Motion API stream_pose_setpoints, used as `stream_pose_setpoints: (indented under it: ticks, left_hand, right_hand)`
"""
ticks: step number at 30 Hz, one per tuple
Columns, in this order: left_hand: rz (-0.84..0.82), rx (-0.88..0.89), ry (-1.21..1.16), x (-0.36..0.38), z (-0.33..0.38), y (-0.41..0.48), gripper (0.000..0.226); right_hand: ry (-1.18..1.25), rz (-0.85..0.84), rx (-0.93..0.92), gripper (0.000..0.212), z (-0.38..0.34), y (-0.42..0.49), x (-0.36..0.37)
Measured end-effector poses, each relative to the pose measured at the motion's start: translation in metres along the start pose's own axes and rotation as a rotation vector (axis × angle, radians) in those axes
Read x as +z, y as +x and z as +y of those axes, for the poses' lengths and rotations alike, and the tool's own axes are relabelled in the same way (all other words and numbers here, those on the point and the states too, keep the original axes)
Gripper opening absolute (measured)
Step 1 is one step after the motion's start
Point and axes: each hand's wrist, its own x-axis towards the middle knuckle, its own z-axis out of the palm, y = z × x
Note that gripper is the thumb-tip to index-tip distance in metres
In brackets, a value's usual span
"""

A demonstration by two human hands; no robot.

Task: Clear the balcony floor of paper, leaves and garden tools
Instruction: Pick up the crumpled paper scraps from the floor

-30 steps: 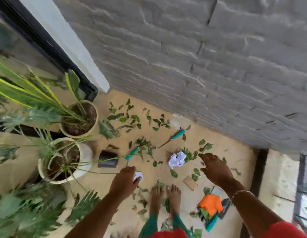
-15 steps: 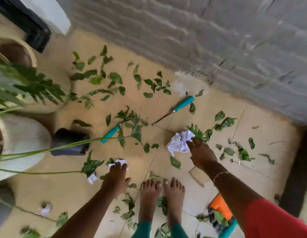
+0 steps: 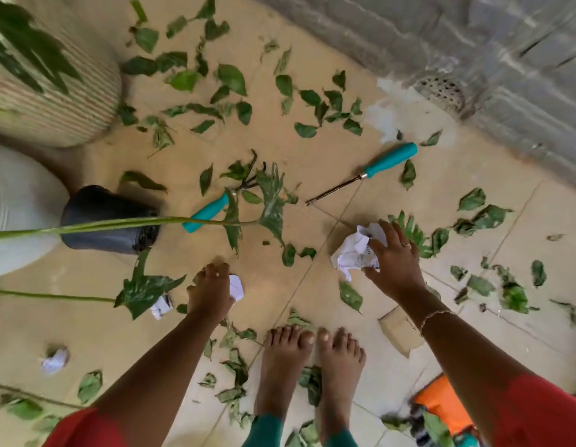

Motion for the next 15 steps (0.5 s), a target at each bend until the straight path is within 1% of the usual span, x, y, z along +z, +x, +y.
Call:
stream_pose_setpoints:
  ticks: [2,4,7,8,10,12,13,15]
  left_hand:
    - [-0.032,-0.011,-0.085,0.009,0.0,-0.002,0.069]
    - [-0.001,-0.005,-0.228,0.014,-0.002,-0.004,0.063]
    - [0.072,0.012,-0.447,0.012,-0.008,-0.014,0.042]
    - [0.104,0.004,-0.535,0.007,-0.011,-0.021,0.035]
    - [0.178,-0.065,-0.646,-0.001,-0.017,-0.033,0.023]
    - [0.147,-0.16,-0.705,0.002,-0.028,-0.041,0.017]
    - [0.16,-0.212,-0.698,0.007,-0.04,-0.042,0.02]
    - [0.282,-0.244,-0.622,-0.006,-0.045,-0.054,0.032]
  right_hand:
    - [0.078,0.048,-0.008,0.057,0.001,-0.002,0.0]
    - [0.19,0.125,-0.053,0.055,-0.006,-0.004,-0.005]
    - [0.33,0.194,-0.189,0.05,-0.033,-0.01,-0.013]
    - [0.362,0.175,-0.242,0.05,-0.044,-0.011,-0.014]
    - [0.393,0.072,-0.286,0.049,-0.066,-0.011,-0.014]
    - [0.312,-0.02,-0.332,0.04,-0.087,-0.007,-0.013]
    - [0.265,-0.055,-0.349,0.036,-0.098,-0.005,-0.011]
    - [0.252,-0.084,-0.399,0.036,-0.122,-0.001,-0.008]
